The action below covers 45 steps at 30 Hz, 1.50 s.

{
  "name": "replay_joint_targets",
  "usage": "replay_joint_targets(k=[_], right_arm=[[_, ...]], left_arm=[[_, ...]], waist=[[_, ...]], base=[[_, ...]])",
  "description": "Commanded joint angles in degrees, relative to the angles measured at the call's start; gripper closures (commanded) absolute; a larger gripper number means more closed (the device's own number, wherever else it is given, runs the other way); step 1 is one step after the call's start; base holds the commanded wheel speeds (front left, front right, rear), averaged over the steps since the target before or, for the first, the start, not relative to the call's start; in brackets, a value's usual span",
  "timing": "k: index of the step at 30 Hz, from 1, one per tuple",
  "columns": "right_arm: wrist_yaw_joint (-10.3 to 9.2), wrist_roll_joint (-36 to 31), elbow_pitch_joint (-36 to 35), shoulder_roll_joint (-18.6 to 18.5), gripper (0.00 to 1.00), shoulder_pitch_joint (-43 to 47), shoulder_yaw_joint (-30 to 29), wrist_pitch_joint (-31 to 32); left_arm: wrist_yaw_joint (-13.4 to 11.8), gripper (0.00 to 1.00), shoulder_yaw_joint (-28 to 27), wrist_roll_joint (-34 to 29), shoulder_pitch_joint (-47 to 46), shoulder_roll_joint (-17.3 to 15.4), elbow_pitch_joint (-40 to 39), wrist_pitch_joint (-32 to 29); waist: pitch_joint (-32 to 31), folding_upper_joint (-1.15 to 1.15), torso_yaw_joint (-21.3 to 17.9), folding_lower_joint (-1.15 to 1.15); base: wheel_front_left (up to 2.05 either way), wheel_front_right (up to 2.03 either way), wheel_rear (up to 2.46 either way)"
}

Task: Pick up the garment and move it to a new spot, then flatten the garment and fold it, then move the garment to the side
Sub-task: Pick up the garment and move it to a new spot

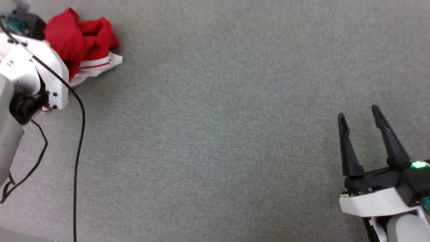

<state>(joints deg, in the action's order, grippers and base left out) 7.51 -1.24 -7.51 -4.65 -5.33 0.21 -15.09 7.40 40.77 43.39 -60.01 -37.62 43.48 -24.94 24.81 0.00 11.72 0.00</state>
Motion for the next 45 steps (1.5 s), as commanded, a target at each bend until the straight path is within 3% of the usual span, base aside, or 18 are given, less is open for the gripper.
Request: replay_joint_targets(k=[1,11,17,34,38,45], right_arm=[[-0.04,0.5,0.2,0.4,0.0,0.7,0.2,-0.1],[-0.04,1.8,1.8,1.5,0.0,2.3,0.6,-0.1],[-0.04,3.1,2.3,1.8,0.0,2.9,0.4,-0.1],[-0.04,8.0,2.6,1.9,0.0,1.5,-1.0,-0.1],[-0.04,8.8,2.7,1.8,0.0,1.7,-1.2,-0.1],[-0.04,9.2,2.3,1.9,0.0,2.0,-2.2,-0.1]], left_arm=[[0.0,1.0,0.8,-0.2,-0.7,-0.6,-0.6,0.9],[0.0,1.0,7.5,-1.9,-7.3,-2.7,-7.6,8.6],[0.0,1.0,10.7,-4.2,-12.1,-0.6,-12.3,11.4],[0.0,1.0,16.2,-6.7,-21.8,12.7,-19.5,14.6],[0.0,1.0,17.9,-6.1,-19.5,15.7,-19.1,16.5],[0.0,1.0,21.9,-5.1,-11.7,18.1,-16.3,19.7]], waist=[[-2.3,0.0,0.5,0.0],[-9.2,0.0,-0.6,0.0],[-11.5,0.0,-4.0,0.0],[-9.8,0.0,-19.1,0.0],[-9.8,0.0,-21.2,0.0],[-9.6,0.0,-22.0,0.0]], base=[[0.0,0.0,0.0],[0.0,0.0,0.0],[0.0,0.0,0.0],[0.0,0.0,0.0],[0.0,0.0,0.0],[0.0,0.0,0.0]])
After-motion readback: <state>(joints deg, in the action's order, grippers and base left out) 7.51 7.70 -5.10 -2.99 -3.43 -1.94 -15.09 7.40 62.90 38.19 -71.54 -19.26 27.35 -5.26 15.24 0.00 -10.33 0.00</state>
